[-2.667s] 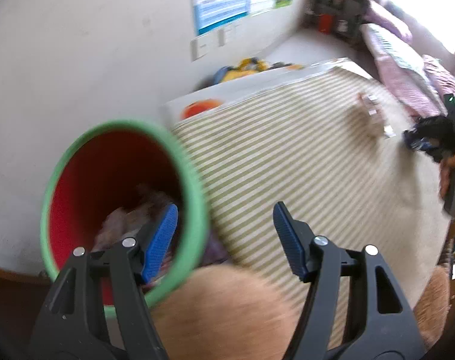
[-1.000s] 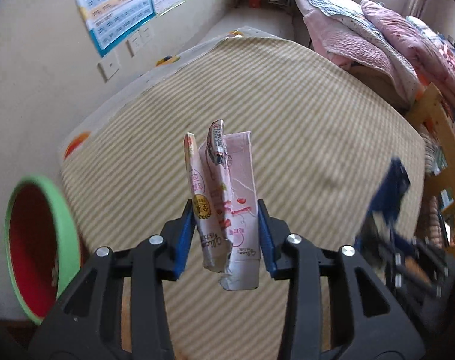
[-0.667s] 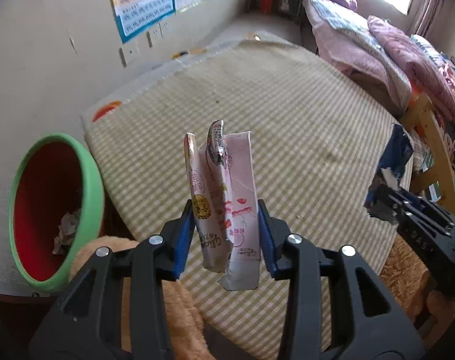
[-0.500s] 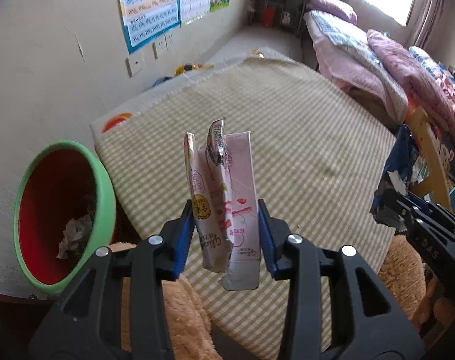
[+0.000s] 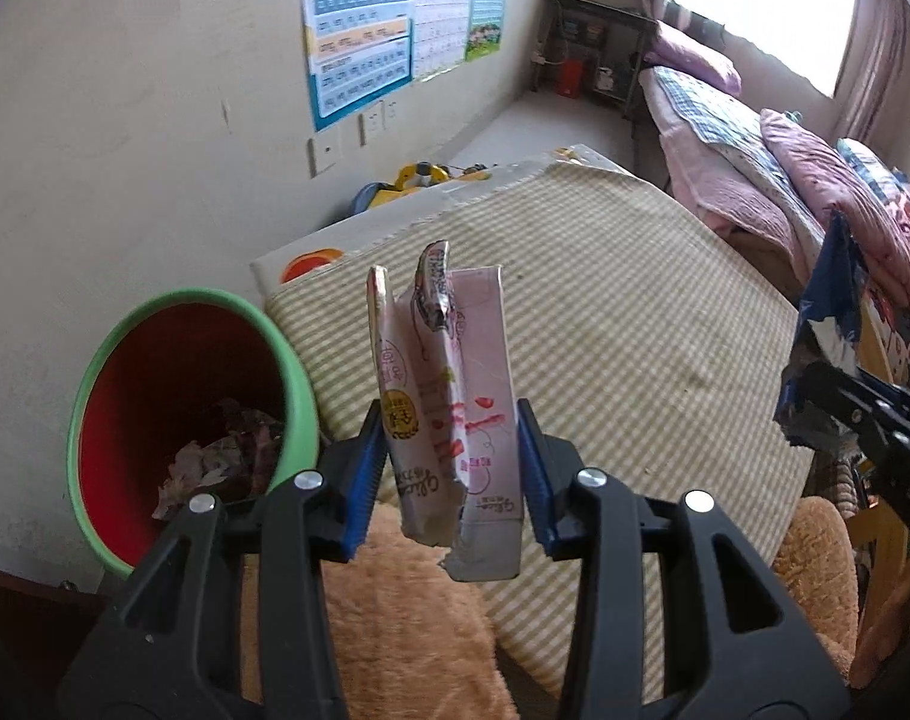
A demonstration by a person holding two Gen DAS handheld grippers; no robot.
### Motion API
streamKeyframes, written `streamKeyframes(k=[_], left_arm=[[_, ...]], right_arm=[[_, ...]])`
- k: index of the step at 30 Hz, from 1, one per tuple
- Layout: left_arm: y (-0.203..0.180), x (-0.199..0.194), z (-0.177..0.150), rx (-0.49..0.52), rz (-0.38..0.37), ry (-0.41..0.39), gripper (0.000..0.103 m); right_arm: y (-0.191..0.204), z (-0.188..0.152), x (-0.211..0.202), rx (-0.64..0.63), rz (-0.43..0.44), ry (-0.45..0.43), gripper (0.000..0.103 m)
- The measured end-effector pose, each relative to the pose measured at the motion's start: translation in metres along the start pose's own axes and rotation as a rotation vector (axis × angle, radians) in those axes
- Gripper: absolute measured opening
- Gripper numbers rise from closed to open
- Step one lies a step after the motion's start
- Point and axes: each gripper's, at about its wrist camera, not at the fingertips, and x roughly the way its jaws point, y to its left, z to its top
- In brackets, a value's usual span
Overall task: Collect trash
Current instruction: 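Carry the pink-white carton over the red bin while the right tool carries the blue wrapper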
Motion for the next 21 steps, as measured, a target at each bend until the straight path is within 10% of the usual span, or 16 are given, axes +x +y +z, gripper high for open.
streamKeyframes(k=[21], left_arm=[[0.070, -0.005, -0.007, -0.120, 0.080, -0.015, 0.040]], right_arm=[[0.073, 0.012, 0.014, -0.148, 0.068, 0.023, 0.027]])
